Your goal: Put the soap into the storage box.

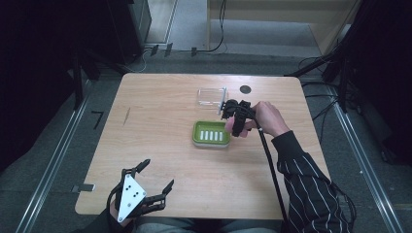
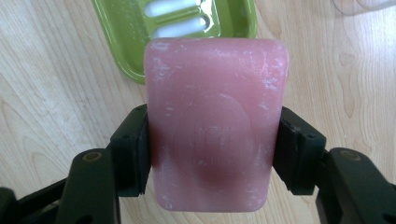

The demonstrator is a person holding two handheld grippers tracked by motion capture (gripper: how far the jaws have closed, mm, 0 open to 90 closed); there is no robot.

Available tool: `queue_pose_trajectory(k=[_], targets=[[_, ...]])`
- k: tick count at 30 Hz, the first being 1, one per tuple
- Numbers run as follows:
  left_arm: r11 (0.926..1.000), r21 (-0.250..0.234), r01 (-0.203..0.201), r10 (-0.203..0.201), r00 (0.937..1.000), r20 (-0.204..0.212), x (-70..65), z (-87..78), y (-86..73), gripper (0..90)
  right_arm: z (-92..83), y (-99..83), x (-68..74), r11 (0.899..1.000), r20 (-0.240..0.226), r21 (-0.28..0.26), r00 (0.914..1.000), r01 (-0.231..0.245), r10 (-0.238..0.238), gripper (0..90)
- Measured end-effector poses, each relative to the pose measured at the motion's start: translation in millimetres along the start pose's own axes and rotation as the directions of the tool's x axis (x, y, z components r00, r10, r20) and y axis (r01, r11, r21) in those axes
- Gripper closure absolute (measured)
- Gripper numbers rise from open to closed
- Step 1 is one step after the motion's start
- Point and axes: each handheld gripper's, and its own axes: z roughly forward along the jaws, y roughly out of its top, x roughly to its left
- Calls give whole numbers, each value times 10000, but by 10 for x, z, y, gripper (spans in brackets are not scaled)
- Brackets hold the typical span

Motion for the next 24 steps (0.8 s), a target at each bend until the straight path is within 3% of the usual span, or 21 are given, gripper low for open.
queue_pose_trajectory(k=[7, 24], targets=[[10000, 8, 3, -3, 10000, -8, 0, -2, -2, 136, 14, 97, 43, 9991, -22, -24, 9991, 416, -416, 389], [10000, 22, 37, -37, 10000, -57, 2, -18, -7, 136, 31, 223, 68, 9969, -71, -277, 9973, 734, -736, 390]])
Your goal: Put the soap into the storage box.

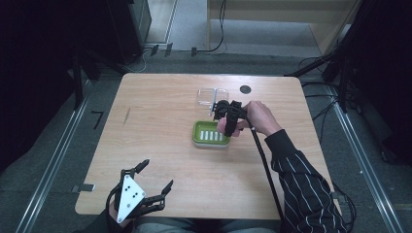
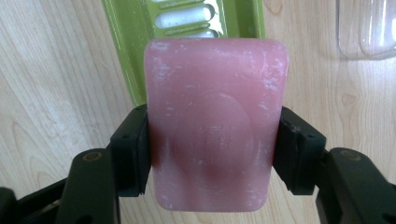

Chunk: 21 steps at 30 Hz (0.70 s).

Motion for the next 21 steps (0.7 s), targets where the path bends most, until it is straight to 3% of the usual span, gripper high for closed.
queue_pose_trajectory(k=[21], targets=[[10000, 26, -8, 8, 9999, -133, 10, -32, -9, 136, 62, 227, 58, 9980, 123, -268, 9983, 572, -569, 390]])
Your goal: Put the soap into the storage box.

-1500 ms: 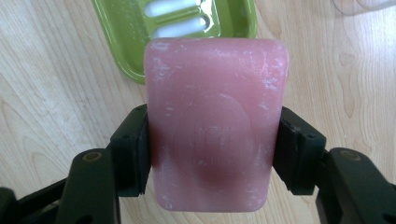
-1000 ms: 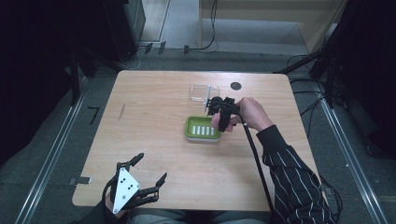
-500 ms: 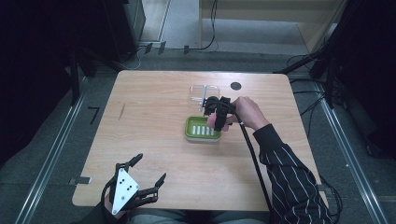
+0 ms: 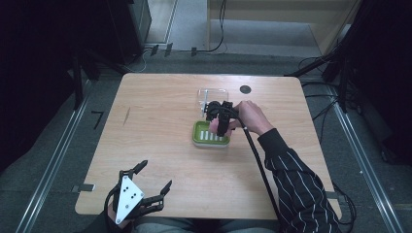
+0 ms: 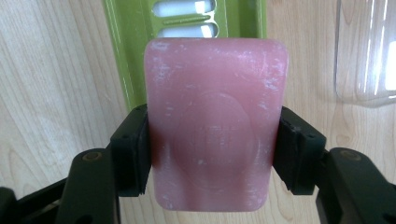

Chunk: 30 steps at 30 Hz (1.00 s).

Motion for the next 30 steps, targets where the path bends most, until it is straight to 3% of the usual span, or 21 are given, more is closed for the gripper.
queue_pose_trajectory(k=[10, 30], targets=[[10000, 12, 17, -17, 10000, -34, 0, -9, -3, 136, 57, 106, 2, 9997, -83, -91, 9997, 210, -210, 389], [10000, 21, 18, -18, 10000, -44, 3, -13, -5, 136, 235, 152, -18, 9976, -220, -368, 9980, 591, -599, 390]])
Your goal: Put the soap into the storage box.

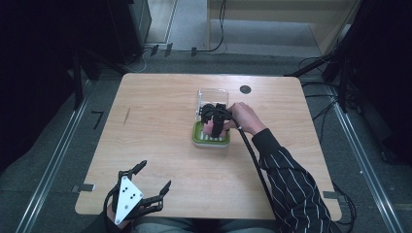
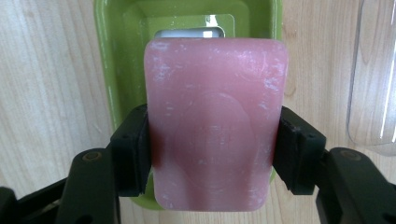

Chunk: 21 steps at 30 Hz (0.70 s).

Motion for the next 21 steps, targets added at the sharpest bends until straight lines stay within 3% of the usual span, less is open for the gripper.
queue_pose_trajectory(k=[21], targets=[[10000, -23, 20, -20, 10000, -6, 1, -5, -1, 136, 202, 59, -9, 9999, -190, 31, 9997, 148, -147, 389]])
